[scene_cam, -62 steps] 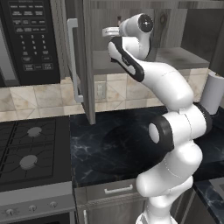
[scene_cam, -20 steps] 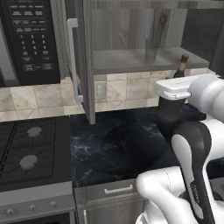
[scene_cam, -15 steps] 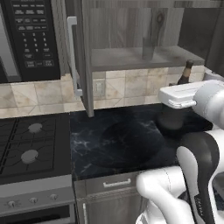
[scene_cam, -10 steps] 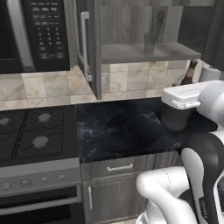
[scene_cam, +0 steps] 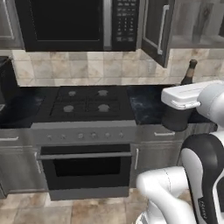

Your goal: There is a bowl on the dining counter. Grab a lemon wedge from the fridge and place it in the bowl. Then get the liquor bottle and glass cup from the cabinet and place them next to the bowl.

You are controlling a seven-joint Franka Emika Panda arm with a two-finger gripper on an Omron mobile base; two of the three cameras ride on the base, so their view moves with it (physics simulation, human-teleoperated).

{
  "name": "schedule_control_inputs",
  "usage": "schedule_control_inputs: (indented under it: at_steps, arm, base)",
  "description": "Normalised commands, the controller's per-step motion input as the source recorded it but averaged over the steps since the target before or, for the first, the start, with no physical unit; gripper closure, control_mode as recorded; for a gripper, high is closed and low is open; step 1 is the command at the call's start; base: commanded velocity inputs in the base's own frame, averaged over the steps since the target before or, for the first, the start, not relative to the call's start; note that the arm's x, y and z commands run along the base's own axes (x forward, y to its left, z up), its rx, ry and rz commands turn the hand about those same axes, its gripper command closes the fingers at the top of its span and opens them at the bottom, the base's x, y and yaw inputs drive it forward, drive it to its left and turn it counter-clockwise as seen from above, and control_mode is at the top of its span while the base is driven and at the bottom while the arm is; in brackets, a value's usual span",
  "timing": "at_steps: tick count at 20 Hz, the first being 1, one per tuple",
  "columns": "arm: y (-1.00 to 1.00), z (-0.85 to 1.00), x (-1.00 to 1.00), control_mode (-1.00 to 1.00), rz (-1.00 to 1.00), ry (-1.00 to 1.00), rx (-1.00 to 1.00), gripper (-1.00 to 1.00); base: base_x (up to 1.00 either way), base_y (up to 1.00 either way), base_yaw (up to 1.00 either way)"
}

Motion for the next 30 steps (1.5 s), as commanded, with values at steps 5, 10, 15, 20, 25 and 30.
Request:
schedule_control_inputs:
  at_steps: [5, 10, 15, 20, 25, 30]
  arm:
    - [0.0, 0.0, 0.0, 1.0, 0.0, 0.0, 0.0, 1.0]
    - [0.0, 0.0, 0.0, 1.0, 0.0, 0.0, 0.0, 1.0]
    - [0.0, 0.0, 0.0, 1.0, 0.0, 0.0, 0.0, 1.0]
    - [0.0, 0.0, 0.0, 1.0, 0.0, 0.0, 0.0, 1.0]
    - [0.0, 0.0, 0.0, 1.0, 0.0, 0.0, 0.0, 1.0]
    - [0.0, 0.0, 0.0, 1.0, 0.0, 0.0, 0.0, 1.0]
  base:
    - [-0.52, 1.0, 0.44]
    - [-0.48, 1.0, 0.52]
    - [-0.4, 0.99, 0.55]
    - [-0.26, 0.9, 0.58]
    - [-0.04, 0.84, 0.53]
    - [0.36, 0.77, 0.37]
